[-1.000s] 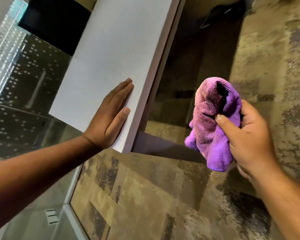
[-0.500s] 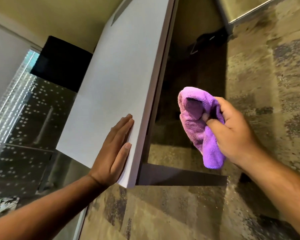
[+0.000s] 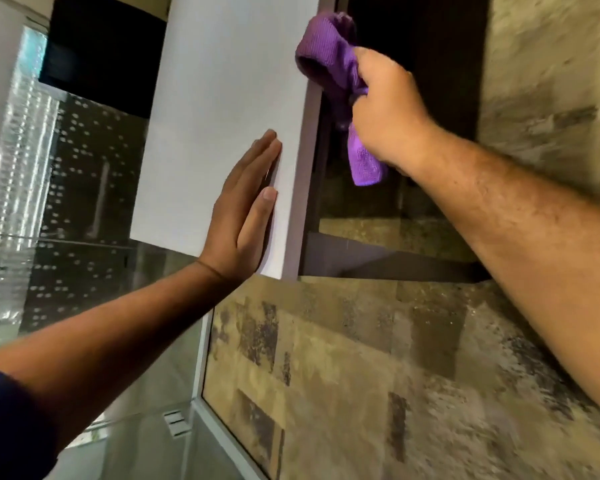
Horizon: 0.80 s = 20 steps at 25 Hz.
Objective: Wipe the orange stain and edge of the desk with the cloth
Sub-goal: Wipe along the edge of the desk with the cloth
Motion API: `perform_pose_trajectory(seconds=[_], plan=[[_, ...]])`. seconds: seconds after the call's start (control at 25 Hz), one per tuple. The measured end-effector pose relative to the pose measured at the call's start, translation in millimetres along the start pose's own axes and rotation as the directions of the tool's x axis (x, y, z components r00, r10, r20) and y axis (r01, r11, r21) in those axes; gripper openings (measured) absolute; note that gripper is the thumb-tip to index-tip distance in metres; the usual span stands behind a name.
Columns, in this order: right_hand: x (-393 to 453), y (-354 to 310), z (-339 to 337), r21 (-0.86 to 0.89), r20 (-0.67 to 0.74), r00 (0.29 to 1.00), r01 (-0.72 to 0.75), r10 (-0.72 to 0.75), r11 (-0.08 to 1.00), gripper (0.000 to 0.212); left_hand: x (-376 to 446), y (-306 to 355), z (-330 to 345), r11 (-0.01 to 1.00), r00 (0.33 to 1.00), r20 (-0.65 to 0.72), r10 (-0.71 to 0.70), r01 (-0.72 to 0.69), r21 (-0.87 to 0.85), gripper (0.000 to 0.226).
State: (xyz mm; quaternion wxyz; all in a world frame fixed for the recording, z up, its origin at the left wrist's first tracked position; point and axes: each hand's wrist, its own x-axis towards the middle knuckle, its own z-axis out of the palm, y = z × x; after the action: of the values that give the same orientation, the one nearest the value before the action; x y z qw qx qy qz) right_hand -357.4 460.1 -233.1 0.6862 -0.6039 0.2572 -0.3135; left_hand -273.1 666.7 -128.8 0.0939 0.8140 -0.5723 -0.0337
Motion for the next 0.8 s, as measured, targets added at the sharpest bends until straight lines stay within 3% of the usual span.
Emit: perform_pose_trajectory(seconds=[0.16, 0.28, 0.52, 0.6, 0.72, 0.8], plan=[[-42, 8, 11, -0.025, -0.018, 0.988, 0.152, -0.153, 0.988, 0.063, 1, -1, 2, 1.0, 1.0, 0.022, 0.008, -0.008, -0.012, 0.052], [-70, 12, 21, -0.059, -0.035, 0.984, 0.172, -0.174, 0.983, 0.057, 0, -5, 2, 0.998, 0.998, 0.033, 0.054, -0.054, -0.023, 0.053], [-154, 26, 37, 0.005, 0.062, 0.966, 0.251, -0.25, 0.968, 0.044, -3, -5, 4, 0.998, 1.0, -0.003, 0.024, -0.024, -0.05, 0.052], [-182, 31, 38, -0.059, 0.094, 0.935, 0.348, -0.341, 0.936, 0.044, -1, -5, 3, 0.999, 0.999, -0.003, 0.041, -0.041, -0.033, 0.052], [-196, 32, 20, -0.185, 0.258, 0.866, 0.479, -0.427, 0.858, 0.056, 0, -5, 1, 0.999, 0.999, -0.002, 0.045, -0.045, -0.011, 0.053], [-193, 26, 4, -0.149, 0.256, 0.865, 0.477, -0.432, 0.866, 0.052, 0, -4, 3, 0.999, 0.999, -0.003, 0.048, -0.048, 0.007, 0.053]])
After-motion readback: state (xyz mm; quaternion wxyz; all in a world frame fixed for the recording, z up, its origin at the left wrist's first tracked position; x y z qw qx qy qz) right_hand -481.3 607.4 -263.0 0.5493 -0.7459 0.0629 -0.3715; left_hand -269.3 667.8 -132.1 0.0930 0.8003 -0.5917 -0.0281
